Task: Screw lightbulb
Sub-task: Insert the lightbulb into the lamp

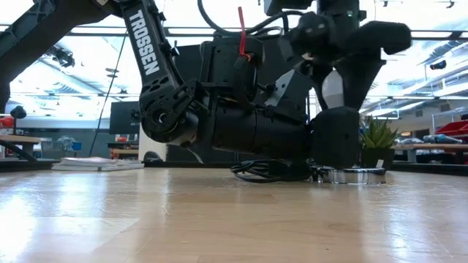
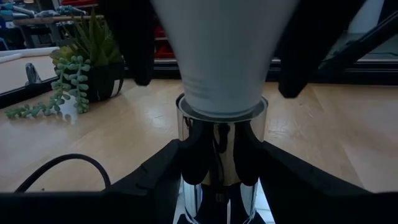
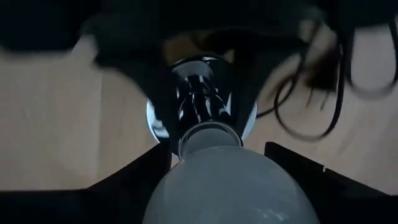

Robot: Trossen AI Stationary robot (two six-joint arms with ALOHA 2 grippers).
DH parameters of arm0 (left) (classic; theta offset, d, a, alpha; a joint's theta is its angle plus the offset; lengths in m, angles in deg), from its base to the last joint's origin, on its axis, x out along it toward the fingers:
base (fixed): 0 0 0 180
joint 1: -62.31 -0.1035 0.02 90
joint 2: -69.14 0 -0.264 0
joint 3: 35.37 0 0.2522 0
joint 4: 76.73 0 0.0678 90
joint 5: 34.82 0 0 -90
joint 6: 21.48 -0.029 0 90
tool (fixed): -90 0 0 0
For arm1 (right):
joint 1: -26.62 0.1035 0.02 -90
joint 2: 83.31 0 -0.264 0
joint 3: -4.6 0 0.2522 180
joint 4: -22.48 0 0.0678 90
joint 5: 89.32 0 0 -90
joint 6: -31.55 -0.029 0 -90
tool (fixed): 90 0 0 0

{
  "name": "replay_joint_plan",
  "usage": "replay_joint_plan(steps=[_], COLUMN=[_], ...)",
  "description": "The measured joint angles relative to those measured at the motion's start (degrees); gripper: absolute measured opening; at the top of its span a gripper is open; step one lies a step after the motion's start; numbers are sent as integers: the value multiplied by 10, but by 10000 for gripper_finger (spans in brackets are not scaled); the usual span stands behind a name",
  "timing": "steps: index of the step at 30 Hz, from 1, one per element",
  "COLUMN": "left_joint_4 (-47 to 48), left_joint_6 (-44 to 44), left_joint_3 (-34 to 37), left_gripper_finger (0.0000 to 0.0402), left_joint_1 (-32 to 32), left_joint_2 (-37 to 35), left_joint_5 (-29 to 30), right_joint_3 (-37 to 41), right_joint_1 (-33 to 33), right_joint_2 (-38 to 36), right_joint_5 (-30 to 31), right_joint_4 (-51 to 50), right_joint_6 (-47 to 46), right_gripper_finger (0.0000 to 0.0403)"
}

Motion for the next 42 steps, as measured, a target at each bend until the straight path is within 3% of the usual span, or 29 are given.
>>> replay_joint_plan(steps=[6, 12, 16, 21, 29, 34, 42], left_joint_4=[-5, -11, -11, -10, -8, -7, -7], left_joint_6=[-2, -5, -4, -2, -3, -3, -3], left_joint_3=[0, 1, 1, 1, 1, 0, 0], left_gripper_finger=[200, 200, 200, 200, 200, 200, 200], left_joint_1=[2, 3, 3, 3, 3, 3, 3], left_joint_2=[0, 0, 0, 0, 0, 0, 0], left_joint_5=[0, 3, 4, 12, 11, 9, 9], right_joint_3=[13, 18, 18, -2, -35, -35, -27], right_joint_1=[1, -3, -12, -17, -16, -15, -15], right_joint_2=[-2, -2, -2, 2, 2, 2, 1], right_joint_5=[-5, 10, 2, -13, -9, -3, 13], right_joint_4=[10, 8, 6, -14, -11, -46, -21], right_joint_6=[-208, -424, -470, -373, -113, 85, 310], right_gripper_finger=[265, 251, 257, 301, 367, 373, 371])
